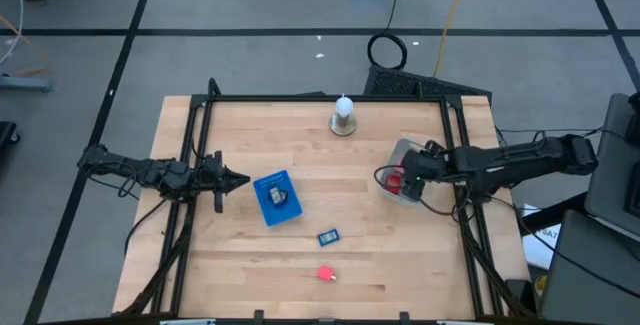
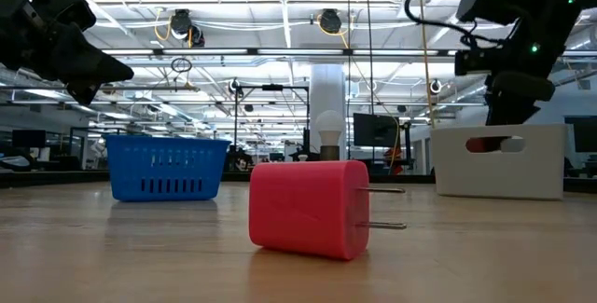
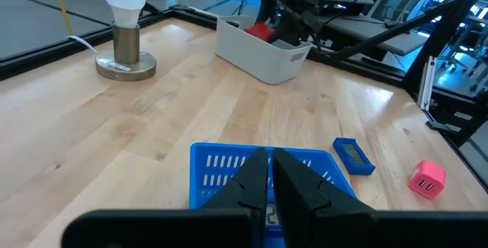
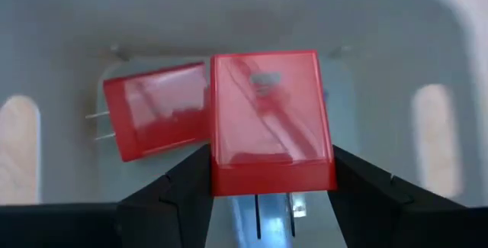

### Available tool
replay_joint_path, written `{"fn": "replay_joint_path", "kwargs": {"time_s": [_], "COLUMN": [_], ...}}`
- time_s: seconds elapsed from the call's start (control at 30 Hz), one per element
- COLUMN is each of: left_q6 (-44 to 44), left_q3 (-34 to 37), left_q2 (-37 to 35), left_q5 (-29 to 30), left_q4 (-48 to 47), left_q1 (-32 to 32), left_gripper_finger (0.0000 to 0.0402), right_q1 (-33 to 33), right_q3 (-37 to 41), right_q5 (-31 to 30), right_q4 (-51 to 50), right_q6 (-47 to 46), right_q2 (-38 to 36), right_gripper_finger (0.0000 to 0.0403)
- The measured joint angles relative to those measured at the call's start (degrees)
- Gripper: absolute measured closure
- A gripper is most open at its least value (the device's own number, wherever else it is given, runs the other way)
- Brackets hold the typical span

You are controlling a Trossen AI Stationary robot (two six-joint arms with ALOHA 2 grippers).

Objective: Pick & Place Office items
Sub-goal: Put the red charger adapter into the gray bin

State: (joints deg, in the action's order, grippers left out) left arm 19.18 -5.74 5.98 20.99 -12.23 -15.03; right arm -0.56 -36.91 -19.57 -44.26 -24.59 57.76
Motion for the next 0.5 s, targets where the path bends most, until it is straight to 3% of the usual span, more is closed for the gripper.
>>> {"fn": "replay_joint_path", "kwargs": {"time_s": [0.4,0.5], "left_q6": [0.3,0.3], "left_q3": [0.0,0.0], "left_q2": [0.0,0.0], "left_q5": [-0.2,-0.2], "left_q4": [0.0,0.0], "left_q1": [0.0,0.0], "left_gripper_finger": [0.038,0.038], "right_q1": [-0.7,-0.7], "right_q3": [0.8,0.9], "right_q5": [3.2,3.4], "right_q4": [3.6,4.7], "right_q6": [3.1,3.0], "right_q2": [3.7,2.6], "right_gripper_finger": [0.0196,0.0132]}}
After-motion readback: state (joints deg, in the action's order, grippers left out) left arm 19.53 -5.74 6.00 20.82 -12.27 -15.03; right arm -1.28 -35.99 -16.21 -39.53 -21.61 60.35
